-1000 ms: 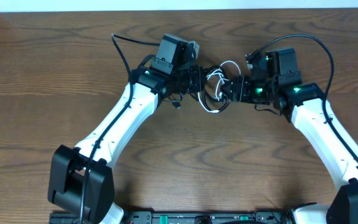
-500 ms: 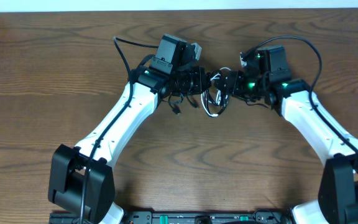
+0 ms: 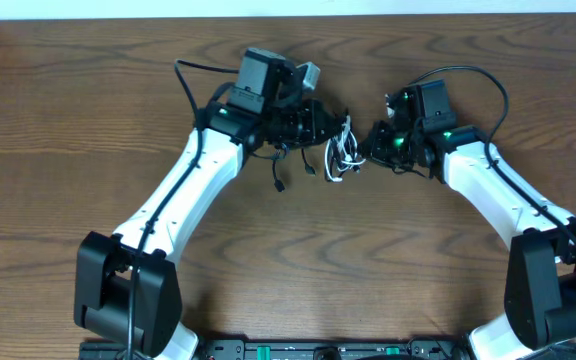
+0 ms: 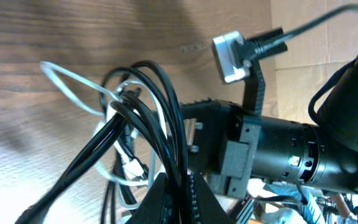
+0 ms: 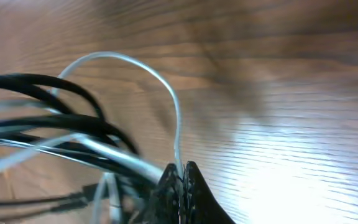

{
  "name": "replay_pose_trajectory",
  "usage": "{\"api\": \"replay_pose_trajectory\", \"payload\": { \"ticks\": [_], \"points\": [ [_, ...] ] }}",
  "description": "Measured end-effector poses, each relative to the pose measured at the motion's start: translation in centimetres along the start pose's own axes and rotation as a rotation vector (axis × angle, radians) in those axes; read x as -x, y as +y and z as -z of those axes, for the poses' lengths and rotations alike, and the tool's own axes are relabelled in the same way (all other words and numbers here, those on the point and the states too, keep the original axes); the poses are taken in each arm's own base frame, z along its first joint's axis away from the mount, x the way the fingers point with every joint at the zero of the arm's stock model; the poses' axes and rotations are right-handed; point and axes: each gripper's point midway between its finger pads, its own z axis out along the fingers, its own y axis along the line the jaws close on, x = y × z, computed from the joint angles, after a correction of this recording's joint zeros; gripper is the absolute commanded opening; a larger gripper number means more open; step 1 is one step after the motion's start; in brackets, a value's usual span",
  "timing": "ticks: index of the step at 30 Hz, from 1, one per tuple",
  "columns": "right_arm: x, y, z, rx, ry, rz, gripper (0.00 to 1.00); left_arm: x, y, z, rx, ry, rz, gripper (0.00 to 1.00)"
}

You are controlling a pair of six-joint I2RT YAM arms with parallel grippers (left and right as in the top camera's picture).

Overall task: Untangle cables
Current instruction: 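Pull the white cable rightward with the right gripper, stretching it out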

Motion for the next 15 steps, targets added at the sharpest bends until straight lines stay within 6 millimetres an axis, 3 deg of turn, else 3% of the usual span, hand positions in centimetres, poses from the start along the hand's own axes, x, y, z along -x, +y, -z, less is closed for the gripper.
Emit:
{"api": "replay_pose_trajectory", "payload": {
  "ticks": [4,10,15],
  "points": [
    [0.3,-3.1,1.1,-0.068,0.012,-0.011,0.01,0.2,2.2,1.1,0.058,-0.003,0.026,0.08],
    [0.1,-11.2,6.0,-0.322,0.016,-0.129,0.01,0.6,6.2,3.1,0.179,-0.016,0.046,0.07],
    [-0.2,-15.9,8.9,-0.489,0.008,-0.201,0.01,1.0,7.3,3.8,0.201,-0.03,0.042,0.07]
  ]
}}
